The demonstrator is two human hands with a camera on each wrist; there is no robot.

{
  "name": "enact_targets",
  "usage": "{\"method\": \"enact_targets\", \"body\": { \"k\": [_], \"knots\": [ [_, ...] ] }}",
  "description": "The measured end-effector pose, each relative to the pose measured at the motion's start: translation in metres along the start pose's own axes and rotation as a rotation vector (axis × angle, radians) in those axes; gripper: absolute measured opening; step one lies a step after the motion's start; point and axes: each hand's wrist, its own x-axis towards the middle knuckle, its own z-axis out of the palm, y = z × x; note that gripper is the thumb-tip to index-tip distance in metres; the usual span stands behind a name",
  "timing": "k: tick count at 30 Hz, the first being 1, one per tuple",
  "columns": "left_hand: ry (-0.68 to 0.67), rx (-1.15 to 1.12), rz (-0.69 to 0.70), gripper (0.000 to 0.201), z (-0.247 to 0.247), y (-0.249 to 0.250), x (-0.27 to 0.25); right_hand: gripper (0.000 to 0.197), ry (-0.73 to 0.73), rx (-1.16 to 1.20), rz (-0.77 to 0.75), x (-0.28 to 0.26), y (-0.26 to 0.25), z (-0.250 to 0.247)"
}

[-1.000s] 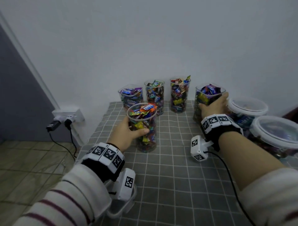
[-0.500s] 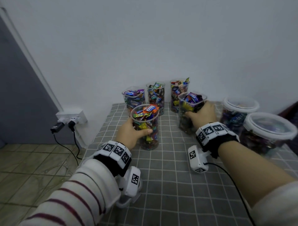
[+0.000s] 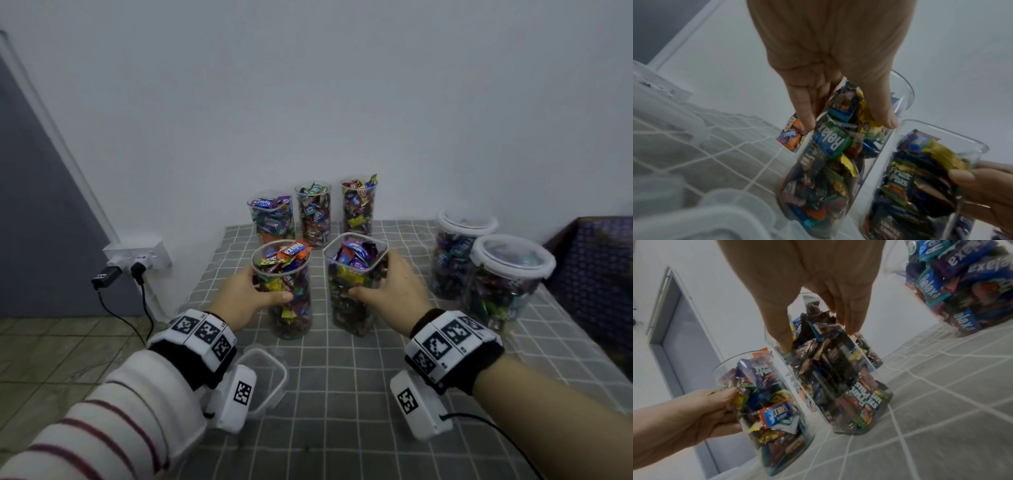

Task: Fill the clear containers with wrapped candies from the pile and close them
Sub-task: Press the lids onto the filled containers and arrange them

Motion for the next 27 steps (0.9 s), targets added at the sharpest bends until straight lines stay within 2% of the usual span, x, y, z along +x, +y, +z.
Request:
{"method": "enact_targets", "body": {
  "k": [4, 6, 9, 11, 13, 16, 22, 24, 27],
  "knots": [
    [0.010, 0.040, -0.003, 0.052, -0.015, 0.001, -0.010, 0.071, -0.069, 0.007, 0.014, -0.016, -0.006, -0.009],
    [0.010, 0.044, 0.015, 0.046, -0.020, 0.002, -0.014, 0.058, -0.120, -0.200, 0.045, -0.021, -0.010, -0.019],
    [0.014, 0.051, 0.033, 0.044, -0.024, 0.001, -0.017, 0.022, -0.068, -0.544, 0.017, -0.030, -0.021, -0.036],
    [0.002, 0.079, 0.031, 0.045, -0.026, -0.001, -0.016, 0.020, -0.079, -0.637, -0.063, -0.040, -0.034, -0.038],
    [-0.021, 0.111, 0.026, 0.047, -0.028, -0.002, -0.013, 0.019, -0.196, -0.672, -0.177, -0.048, -0.049, -0.027],
    [-0.043, 0.129, 0.030, 0.047, -0.029, -0.003, -0.011, 0.026, -0.446, -0.682, -0.368, -0.060, -0.065, 0.010],
    [-0.047, 0.110, 0.024, 0.045, -0.030, -0.005, -0.012, 0.040, -0.894, -0.766, -0.617, -0.069, -0.077, 0.076],
    [-0.044, 0.079, 0.017, 0.047, -0.029, -0.004, -0.013, 0.040, -0.947, -0.837, -0.652, -0.069, -0.079, 0.085],
    [-0.031, 0.036, 0.007, 0.052, -0.028, -0.007, -0.013, 0.039, -0.925, -0.869, -0.662, -0.071, -0.078, 0.088]
  ]
}}
